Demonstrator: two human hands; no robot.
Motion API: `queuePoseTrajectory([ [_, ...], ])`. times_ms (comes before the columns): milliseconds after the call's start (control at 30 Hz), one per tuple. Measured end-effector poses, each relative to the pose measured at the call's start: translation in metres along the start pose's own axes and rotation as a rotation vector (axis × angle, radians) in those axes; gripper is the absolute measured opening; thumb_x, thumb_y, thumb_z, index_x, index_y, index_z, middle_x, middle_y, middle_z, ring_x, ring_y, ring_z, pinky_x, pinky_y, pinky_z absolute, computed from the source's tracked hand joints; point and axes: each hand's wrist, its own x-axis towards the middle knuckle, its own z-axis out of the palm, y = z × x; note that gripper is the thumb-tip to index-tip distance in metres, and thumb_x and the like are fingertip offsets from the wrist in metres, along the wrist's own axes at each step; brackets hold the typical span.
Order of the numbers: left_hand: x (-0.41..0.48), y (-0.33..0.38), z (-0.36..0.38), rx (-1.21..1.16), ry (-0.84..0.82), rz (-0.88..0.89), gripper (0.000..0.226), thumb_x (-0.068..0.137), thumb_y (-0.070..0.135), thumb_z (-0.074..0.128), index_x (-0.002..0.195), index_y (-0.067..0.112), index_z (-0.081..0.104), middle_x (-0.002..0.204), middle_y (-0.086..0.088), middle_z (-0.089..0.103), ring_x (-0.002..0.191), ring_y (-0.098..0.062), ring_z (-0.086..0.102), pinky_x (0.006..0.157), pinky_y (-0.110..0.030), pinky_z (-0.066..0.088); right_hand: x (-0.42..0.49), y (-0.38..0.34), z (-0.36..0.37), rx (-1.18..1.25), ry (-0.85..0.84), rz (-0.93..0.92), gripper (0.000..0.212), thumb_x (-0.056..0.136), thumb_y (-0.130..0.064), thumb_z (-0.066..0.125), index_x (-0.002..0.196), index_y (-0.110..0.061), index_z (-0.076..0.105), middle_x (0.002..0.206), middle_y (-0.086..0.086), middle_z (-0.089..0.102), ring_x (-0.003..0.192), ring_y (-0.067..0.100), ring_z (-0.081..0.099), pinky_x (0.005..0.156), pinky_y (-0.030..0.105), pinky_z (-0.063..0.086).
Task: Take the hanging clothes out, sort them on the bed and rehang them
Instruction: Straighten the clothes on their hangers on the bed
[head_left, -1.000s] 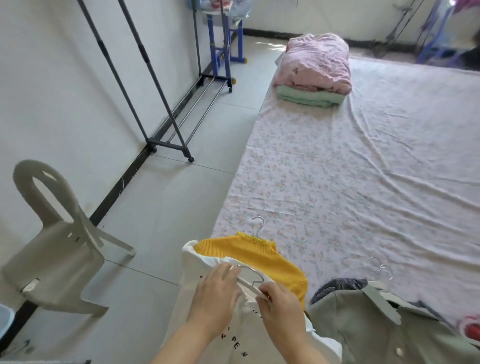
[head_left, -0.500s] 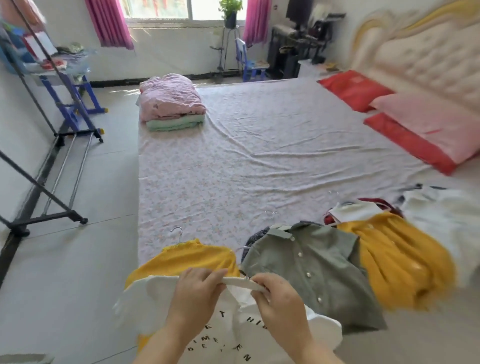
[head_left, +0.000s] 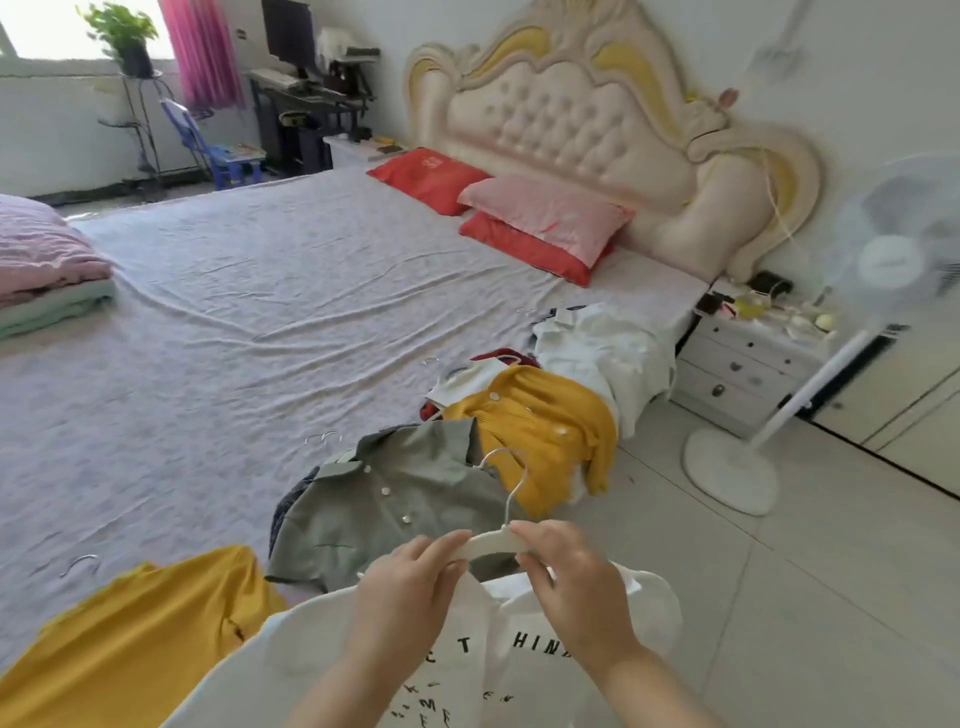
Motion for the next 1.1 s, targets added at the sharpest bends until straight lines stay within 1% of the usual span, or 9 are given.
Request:
queuePoseTrajectory([
  [133,0.025,0.055,0.062,-0.015,-0.053,0.022,0.028,0.075,0.028,0.064,0.102,0.034,0.062,0.067,0.015,0.059,0.054,-0.01,0.058,0.046,-0.019,0.037,-0.006,0.072,-0.045,-0.038,0.005,0.059,0.033,0.075,-0.013,0.068,0.106,-0.023,0.069,0.09,-0.009,0.067,0.081,0.01,0.063,0.066,0.016,0.045],
  [267,0.055,0.121,0.127,-0.044,-0.102,0.039,0.035,0.071,0.018,0.078,0.101,0.031,0.066,0.068,0.014,0.06,0.054,-0.008,0.057,0.048,-0.007,0.029,-0.006,0.152,-0.097,-0.053,0.011,0.114,0.04,0.071,-0.006,0.077,0.106,-0.023,0.07,0.091,-0.008,0.068,0.08,0.012,0.065,0.064,0.021,0.048],
  [367,0.079,0.166,0.168,-0.058,-0.118,0.025,0.038,0.069,0.017,0.081,0.1,0.031,0.067,0.069,0.013,0.062,0.054,-0.01,0.059,0.045,-0.013,0.036,0.003,0.206,-0.131,-0.059,0.033,0.126,0.038,0.071,-0.003,0.077,0.104,-0.021,0.071,0.09,-0.007,0.069,0.079,0.014,0.066,0.063,0.022,0.049],
  [433,0.095,0.19,0.19,-0.047,-0.136,0.018,0.036,0.067,0.017,0.082,0.098,0.03,0.069,0.067,0.013,0.061,0.052,-0.009,0.058,0.045,-0.006,0.027,0.01,0.237,-0.148,-0.053,0.036,0.13,0.037,0.071,-0.003,0.076,0.104,-0.02,0.071,0.09,-0.007,0.069,0.078,0.014,0.066,0.062,0.024,0.051],
  [500,0.111,0.207,0.209,-0.051,-0.148,-0.004,0.034,0.071,0.017,0.079,0.101,0.028,0.07,0.069,0.011,0.062,0.055,-0.011,0.059,0.048,-0.006,0.026,0.02,0.264,-0.161,-0.028,0.023,0.127,0.037,0.073,-0.003,0.075,0.106,-0.019,0.071,0.092,-0.007,0.07,0.08,0.015,0.066,0.065,0.023,0.05],
  [600,0.14,0.222,0.24,-0.056,-0.178,-0.063,0.03,0.087,0.024,0.061,0.116,0.033,0.062,0.083,0.009,0.062,0.071,-0.012,0.057,0.056,-0.02,0.038,0.043,0.304,-0.172,-0.029,0.027,0.131,0.037,0.072,-0.002,0.075,0.105,-0.018,0.071,0.091,-0.004,0.07,0.08,0.016,0.066,0.068,0.019,0.047],
  [667,0.161,0.226,0.261,-0.075,-0.183,-0.057,0.032,0.092,0.027,0.054,0.123,0.036,0.057,0.085,0.011,0.059,0.073,-0.009,0.052,0.058,-0.018,0.035,0.061,0.329,-0.176,-0.023,0.032,0.141,0.036,0.071,0.0,0.076,0.104,-0.017,0.072,0.091,-0.003,0.071,0.08,0.017,0.066,0.07,0.017,0.045],
  [867,0.243,0.23,0.332,-0.117,-0.203,-0.076,0.035,0.094,0.029,0.049,0.127,0.039,0.051,0.094,0.011,0.062,0.081,-0.01,0.055,0.066,-0.025,0.045,0.132,0.411,-0.179,-0.027,-0.01,0.147,0.034,0.075,-0.002,0.074,0.105,-0.018,0.071,0.094,-0.004,0.071,0.082,0.016,0.066,0.072,0.019,0.047],
  [1100,0.35,0.241,0.391,-0.133,-0.285,-0.116,0.038,0.096,0.031,0.044,0.132,0.039,0.045,0.097,0.012,0.058,0.083,-0.007,0.053,0.069,-0.024,0.046,0.228,0.495,-0.187,-0.043,-0.074,0.173,0.033,0.078,-0.004,0.071,0.107,-0.019,0.071,0.096,-0.003,0.07,0.086,0.016,0.065,0.077,0.021,0.049],
])
